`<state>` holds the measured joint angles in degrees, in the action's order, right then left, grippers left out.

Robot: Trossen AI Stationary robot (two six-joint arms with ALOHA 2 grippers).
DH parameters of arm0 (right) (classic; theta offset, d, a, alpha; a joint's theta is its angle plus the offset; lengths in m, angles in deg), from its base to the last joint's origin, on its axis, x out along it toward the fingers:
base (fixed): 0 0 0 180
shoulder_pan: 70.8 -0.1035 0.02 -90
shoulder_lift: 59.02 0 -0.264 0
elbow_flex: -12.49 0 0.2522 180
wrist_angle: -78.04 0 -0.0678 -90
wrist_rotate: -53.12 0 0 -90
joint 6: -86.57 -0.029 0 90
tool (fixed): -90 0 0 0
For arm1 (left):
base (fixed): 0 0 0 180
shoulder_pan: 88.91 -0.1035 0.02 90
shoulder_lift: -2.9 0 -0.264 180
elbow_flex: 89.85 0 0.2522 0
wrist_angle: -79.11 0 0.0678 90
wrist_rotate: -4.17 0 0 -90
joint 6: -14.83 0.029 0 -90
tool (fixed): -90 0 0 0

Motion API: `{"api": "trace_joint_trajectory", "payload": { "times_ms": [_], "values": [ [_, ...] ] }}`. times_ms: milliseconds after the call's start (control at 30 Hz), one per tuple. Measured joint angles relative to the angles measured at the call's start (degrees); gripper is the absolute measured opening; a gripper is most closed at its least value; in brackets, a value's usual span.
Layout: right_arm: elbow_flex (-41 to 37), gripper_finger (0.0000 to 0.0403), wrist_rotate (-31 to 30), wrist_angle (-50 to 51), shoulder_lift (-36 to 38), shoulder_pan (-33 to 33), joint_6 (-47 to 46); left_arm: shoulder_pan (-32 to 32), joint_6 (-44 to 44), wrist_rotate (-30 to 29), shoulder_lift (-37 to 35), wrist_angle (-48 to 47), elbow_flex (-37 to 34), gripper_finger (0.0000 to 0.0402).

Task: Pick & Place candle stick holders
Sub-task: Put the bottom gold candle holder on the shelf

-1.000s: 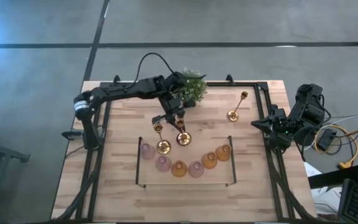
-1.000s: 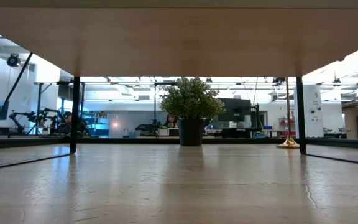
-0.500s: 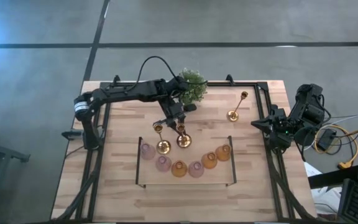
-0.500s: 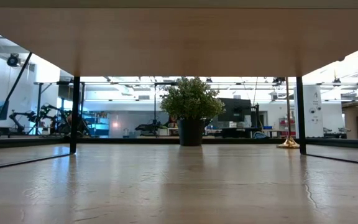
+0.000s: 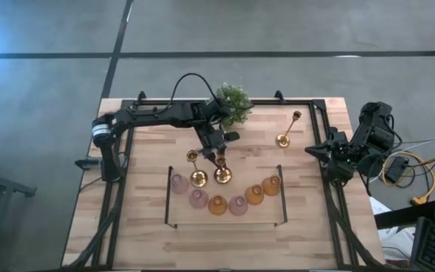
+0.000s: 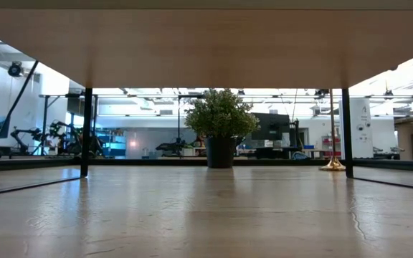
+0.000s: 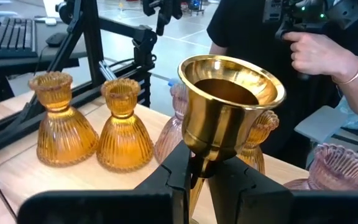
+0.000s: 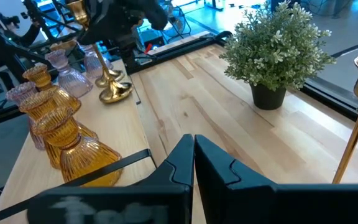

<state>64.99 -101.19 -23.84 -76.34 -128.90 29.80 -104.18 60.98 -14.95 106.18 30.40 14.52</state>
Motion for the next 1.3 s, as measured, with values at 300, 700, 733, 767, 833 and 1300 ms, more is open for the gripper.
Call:
{"api": "trace_joint_trajectory", "payload": {
  "times_ms": [300,700,733,767,833,1300],
  "values": [
    [0.0,0.0008,0.0,0.01,0.0,0.0,0.0,0.48,-0.21,0.19,1.06,-0.14,0.0,0.0036],
    [0.0,0.0008,0.01,0.02,0.0,0.0,0.0,0.87,-0.15,0.22,1.1,-0.15,0.0,0.0036],
    [0.0,0.0008,0.01,0.01,0.0,0.0,0.0,0.95,-0.15,0.22,1.1,-0.14,0.0,0.0036],
    [0.0,0.0008,0.0,0.02,0.0,0.0,0.0,1.02,-0.15,0.22,1.1,-0.14,0.0,0.0036],
    [0.0,0.0008,0.02,0.0,0.0,0.0,0.0,1.1,-0.14,0.22,1.1,-0.11,0.0,0.0036],
    [0.0,0.0008,0.0,0.02,0.0,0.0,0.0,1.11,0.07,-1.76,1.16,0.06,0.0,0.0063]
  ]
}}
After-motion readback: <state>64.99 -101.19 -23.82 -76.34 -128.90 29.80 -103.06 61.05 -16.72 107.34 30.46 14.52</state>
